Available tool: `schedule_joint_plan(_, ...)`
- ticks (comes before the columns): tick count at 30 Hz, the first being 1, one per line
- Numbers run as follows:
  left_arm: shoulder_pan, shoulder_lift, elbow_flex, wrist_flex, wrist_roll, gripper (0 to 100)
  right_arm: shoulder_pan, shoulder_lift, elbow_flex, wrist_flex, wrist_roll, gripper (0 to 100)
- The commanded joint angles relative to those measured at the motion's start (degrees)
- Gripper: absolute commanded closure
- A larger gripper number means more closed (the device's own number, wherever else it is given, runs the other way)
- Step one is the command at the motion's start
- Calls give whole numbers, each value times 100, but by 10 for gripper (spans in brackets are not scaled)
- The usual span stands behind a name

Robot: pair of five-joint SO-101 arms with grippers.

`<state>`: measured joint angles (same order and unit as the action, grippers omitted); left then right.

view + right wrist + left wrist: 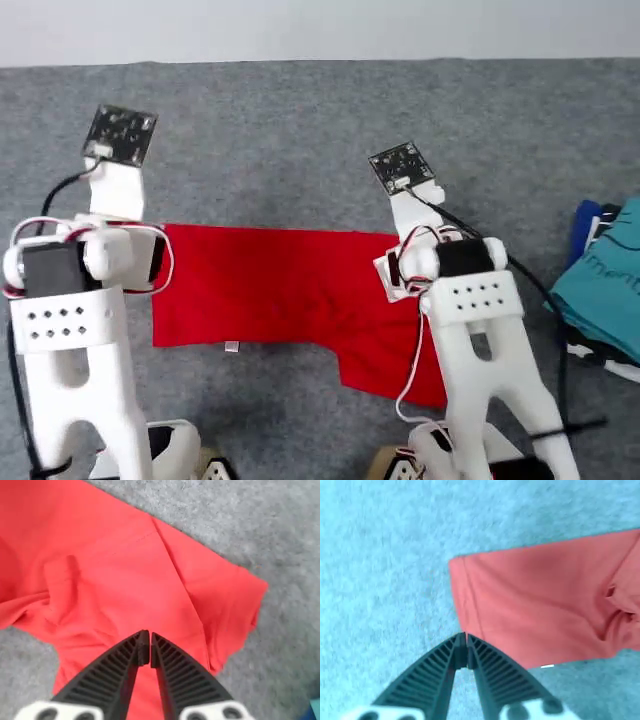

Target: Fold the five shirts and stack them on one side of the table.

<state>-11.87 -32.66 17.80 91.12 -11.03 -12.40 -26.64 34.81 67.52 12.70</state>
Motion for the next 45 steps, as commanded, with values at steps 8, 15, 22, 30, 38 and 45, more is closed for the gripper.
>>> schedule_joint_plan(8,-352,-220,444,-290,-211,994,-13,2062,-378,-1024,-44,989)
schedule_joint_plan(15,-360,-220,453,-343,-264,994,980,2941,-378,-1147,132,989)
schedule_joint_plan(22,-607,-193,453,-571,-246,994,1481,3020,-378,-892,668,989)
schedule_joint_plan(30,-193,-176,752,-563,-360,991,567,2158,-378,-444,633,989)
schedule_joint_plan(38,-35,-176,1429,-571,-774,972,4,541,-659,558,167,898)
schedule_joint_plan(45,-35,-176,2237,-730,-1354,847,356,-382,-1635,1701,-369,765)
